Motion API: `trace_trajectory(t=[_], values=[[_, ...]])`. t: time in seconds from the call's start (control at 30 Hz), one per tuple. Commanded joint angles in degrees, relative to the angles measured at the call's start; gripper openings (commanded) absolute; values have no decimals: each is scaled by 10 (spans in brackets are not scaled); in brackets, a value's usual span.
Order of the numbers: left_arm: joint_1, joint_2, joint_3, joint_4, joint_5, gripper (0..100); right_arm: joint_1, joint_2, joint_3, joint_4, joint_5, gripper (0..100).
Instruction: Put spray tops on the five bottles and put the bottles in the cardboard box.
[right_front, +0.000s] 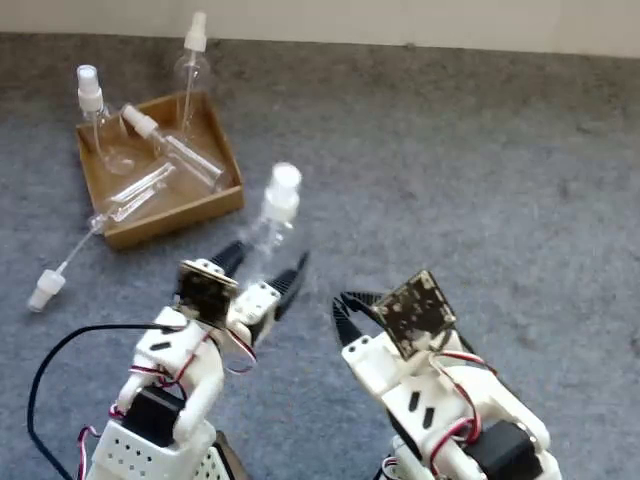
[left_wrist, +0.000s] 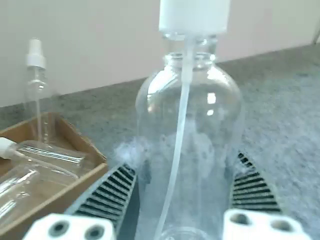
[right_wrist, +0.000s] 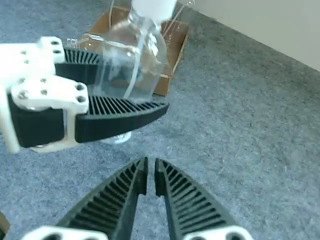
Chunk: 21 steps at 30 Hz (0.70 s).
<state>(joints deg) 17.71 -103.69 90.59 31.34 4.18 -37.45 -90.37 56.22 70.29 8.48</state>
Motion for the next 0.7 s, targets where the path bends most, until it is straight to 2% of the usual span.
trace_trajectory(t=[0.0,0.17,0.33,0.53,0.67], values=[[-64,-12,-58,-15,8,120,-4,-3,38,-65,4,12],[-53,-12,-58,-15,8,120,-5,-3,118,-163,4,12],[8,-12,-40,-19,7,120,-5,-3,202,-259,4,12],[-44,-12,-4,-161,8,120,-7,-3,250,-282,4,12],[-50,-12,44,-267,8,120,-55,-3,254,-327,4,12]])
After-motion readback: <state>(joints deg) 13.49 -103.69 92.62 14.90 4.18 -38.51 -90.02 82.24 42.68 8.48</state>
